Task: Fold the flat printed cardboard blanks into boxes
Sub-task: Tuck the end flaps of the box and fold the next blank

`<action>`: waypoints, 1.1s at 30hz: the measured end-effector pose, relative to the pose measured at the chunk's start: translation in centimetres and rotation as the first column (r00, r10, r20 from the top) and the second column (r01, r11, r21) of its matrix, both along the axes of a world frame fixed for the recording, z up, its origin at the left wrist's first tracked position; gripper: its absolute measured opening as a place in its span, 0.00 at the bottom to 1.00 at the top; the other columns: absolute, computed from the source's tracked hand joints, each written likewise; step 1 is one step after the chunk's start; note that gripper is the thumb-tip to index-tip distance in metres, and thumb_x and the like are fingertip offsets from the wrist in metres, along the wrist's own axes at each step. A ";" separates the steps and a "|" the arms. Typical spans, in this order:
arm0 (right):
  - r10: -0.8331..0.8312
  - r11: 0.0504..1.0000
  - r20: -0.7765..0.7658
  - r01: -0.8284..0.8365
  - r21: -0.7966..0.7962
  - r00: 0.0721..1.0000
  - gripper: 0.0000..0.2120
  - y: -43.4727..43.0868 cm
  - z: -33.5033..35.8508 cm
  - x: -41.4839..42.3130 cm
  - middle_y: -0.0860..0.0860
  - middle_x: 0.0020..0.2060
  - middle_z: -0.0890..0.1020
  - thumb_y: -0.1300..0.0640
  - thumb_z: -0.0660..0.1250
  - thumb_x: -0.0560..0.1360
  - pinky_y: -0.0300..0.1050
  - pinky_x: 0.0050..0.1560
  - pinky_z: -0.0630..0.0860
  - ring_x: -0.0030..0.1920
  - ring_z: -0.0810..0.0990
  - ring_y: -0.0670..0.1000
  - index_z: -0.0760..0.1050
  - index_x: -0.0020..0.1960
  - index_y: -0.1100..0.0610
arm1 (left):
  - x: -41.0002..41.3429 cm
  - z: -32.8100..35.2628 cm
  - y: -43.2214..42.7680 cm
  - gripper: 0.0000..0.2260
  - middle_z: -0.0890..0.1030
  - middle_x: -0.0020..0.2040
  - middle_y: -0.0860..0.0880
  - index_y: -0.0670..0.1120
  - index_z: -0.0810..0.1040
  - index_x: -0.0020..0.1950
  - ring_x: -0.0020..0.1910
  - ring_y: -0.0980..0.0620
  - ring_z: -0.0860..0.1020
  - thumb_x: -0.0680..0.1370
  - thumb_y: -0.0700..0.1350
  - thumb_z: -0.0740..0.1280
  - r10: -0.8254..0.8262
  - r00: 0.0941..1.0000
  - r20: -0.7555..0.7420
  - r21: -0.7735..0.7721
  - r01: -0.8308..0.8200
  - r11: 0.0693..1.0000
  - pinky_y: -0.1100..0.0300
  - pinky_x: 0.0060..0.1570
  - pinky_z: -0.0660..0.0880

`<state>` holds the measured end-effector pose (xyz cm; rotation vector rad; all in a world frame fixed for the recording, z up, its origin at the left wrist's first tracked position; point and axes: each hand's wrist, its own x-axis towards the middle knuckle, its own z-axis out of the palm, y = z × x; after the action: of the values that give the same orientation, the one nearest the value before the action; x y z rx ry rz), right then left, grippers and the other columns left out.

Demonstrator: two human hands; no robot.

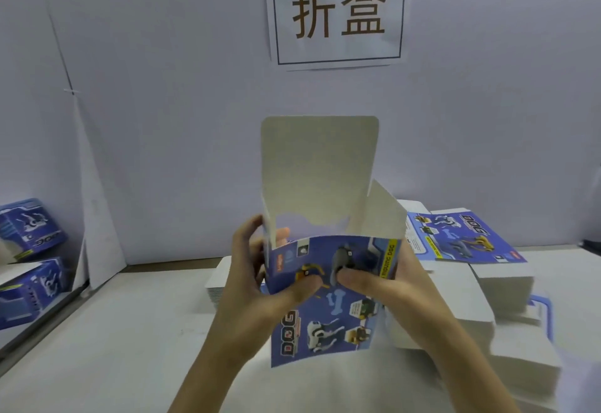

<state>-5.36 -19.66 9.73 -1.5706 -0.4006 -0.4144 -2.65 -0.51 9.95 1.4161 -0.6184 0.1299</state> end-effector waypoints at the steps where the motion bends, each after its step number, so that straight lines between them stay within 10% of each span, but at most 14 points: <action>1: 0.021 0.999 -0.002 -0.021 0.039 1.000 0.30 0.1 0.0 0.0 0.49 0.49 0.86 0.54 0.73 0.65 0.39 0.45 0.79 0.49 0.85 0.49 0.70 0.65 0.58 | 0.0 0.2 0.0 0.38 0.83 0.55 0.47 0.56 0.66 0.67 0.51 0.45 0.83 0.63 0.43 0.81 -0.003 1.000 -0.002 0.004 0.003 1.000 0.57 0.43 0.81; 4: 0.124 0.949 0.058 -0.135 0.286 0.991 0.22 0.7 1.0 -0.3 0.39 0.52 0.84 0.56 0.66 0.74 0.30 0.50 0.76 0.52 0.82 0.39 0.68 0.63 0.68 | -0.3 0.8 0.5 0.34 0.84 0.53 0.50 0.54 0.69 0.67 0.50 0.49 0.83 0.63 0.47 0.76 -0.104 0.995 0.001 -0.002 0.104 0.995 0.63 0.41 0.80; 8: 0.230 0.834 0.028 -0.212 0.510 0.973 0.34 0.8 1.2 -0.6 0.59 0.56 0.81 0.40 0.66 0.71 0.45 0.47 0.81 0.54 0.82 0.56 0.69 0.69 0.60 | -0.8 1.4 -0.3 0.29 0.81 0.60 0.45 0.52 0.77 0.65 0.57 0.45 0.81 0.65 0.61 0.70 -0.253 0.964 -0.083 -0.195 0.234 0.953 0.58 0.46 0.80; 15: 0.259 0.839 0.007 -0.229 0.495 0.966 0.25 0.6 1.0 -0.4 0.55 0.47 0.83 0.57 0.63 0.67 0.44 0.39 0.79 0.45 0.83 0.53 0.70 0.64 0.59 | -0.4 1.9 -0.6 0.13 0.81 0.50 0.40 0.37 0.76 0.52 0.39 0.50 0.82 0.73 0.45 0.64 -0.197 0.971 -0.138 -0.076 0.188 0.979 0.62 0.43 0.77; 20: 0.115 0.922 -0.062 -0.084 0.377 0.991 0.32 0.7 0.7 -0.1 0.51 0.44 0.83 0.67 0.56 0.57 0.42 0.33 0.78 0.41 0.83 0.52 0.73 0.60 0.51 | -2.3 0.6 -1.3 0.22 0.83 0.54 0.49 0.56 0.74 0.59 0.51 0.48 0.83 0.66 0.43 0.61 -0.098 0.986 -0.135 -0.039 0.094 0.995 0.53 0.46 0.80; 24: 0.109 0.908 -0.066 -0.072 0.412 0.992 0.28 0.8 0.9 -0.2 0.52 0.43 0.83 0.66 0.60 0.60 0.43 0.31 0.78 0.39 0.84 0.53 0.74 0.59 0.50 | -2.1 0.4 -1.8 0.17 0.84 0.52 0.52 0.56 0.72 0.59 0.50 0.50 0.83 0.73 0.45 0.70 -0.059 0.991 -0.123 -0.062 0.052 0.997 0.57 0.44 0.80; 30: 0.008 0.945 -0.089 0.021 0.326 0.996 0.30 1.4 0.7 -0.1 0.51 0.45 0.84 0.67 0.56 0.57 0.40 0.32 0.77 0.41 0.84 0.49 0.77 0.55 0.47 | -1.5 0.3 -1.5 0.18 0.83 0.47 0.59 0.58 0.73 0.56 0.47 0.57 0.83 0.80 0.34 0.56 0.081 0.989 -0.125 -0.019 -0.084 0.996 0.53 0.45 0.81; 33: 0.036 0.922 -0.109 0.009 0.387 0.993 0.26 1.8 0.7 0.1 0.52 0.44 0.85 0.66 0.60 0.59 0.42 0.31 0.78 0.40 0.85 0.51 0.75 0.56 0.53 | -1.0 0.3 -1.6 0.08 0.84 0.50 0.55 0.58 0.74 0.55 0.48 0.54 0.83 0.78 0.47 0.64 0.148 0.977 -0.154 -0.131 -0.169 0.977 0.60 0.40 0.79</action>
<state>-5.28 -17.82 10.42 -1.1967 -0.2234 -0.3658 -3.68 -2.09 10.25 1.3214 -0.3689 0.1940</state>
